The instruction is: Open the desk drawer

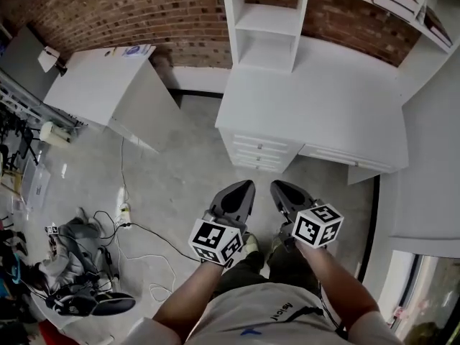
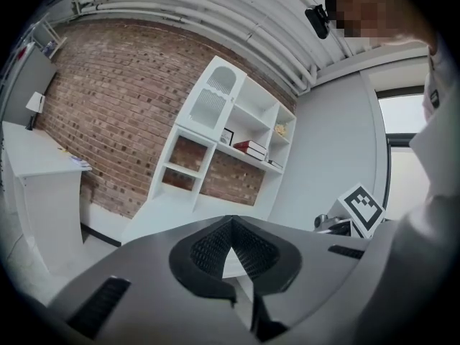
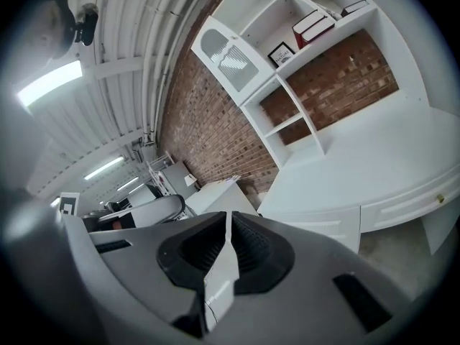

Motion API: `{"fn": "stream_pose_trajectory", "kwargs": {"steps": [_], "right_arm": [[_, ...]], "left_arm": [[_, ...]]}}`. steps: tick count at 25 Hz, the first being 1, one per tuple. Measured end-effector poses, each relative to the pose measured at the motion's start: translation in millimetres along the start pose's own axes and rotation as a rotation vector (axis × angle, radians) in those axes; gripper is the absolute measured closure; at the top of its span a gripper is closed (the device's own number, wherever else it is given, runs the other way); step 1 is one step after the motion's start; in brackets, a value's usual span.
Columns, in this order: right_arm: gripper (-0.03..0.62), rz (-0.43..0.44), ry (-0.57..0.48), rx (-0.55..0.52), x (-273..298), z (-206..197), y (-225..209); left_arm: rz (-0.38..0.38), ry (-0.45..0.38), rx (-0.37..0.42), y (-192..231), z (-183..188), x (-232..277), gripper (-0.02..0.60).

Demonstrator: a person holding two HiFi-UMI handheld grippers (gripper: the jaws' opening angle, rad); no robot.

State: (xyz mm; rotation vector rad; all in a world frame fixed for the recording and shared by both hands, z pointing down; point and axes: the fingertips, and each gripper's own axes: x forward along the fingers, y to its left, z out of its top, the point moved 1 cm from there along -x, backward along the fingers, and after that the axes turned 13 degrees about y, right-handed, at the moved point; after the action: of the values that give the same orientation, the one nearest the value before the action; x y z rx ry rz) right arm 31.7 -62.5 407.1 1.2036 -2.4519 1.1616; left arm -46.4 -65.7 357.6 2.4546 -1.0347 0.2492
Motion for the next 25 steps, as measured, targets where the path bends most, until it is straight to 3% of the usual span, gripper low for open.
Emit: {"fn": "stream_pose_trajectory", "kwargs": {"steps": [7,14,25], "right_arm": [[0.572,0.031,-0.006,0.168,64.4,1.2,-60.6],[0.572,0.051,0.002,0.394,136.1,-10.8,-158.1],[0.520,0.042,0.088,0.577,234.8,-74.6,-268.6]], "left_arm": [[0.007,0.002,-0.003,45.6,-12.6,49.3,0.569],[0.035,0.046,-0.013,91.5,-35.6,117.2,0.569],[0.109,0.107,-0.060,164.2,-96.0,200.3,0.570]]}}
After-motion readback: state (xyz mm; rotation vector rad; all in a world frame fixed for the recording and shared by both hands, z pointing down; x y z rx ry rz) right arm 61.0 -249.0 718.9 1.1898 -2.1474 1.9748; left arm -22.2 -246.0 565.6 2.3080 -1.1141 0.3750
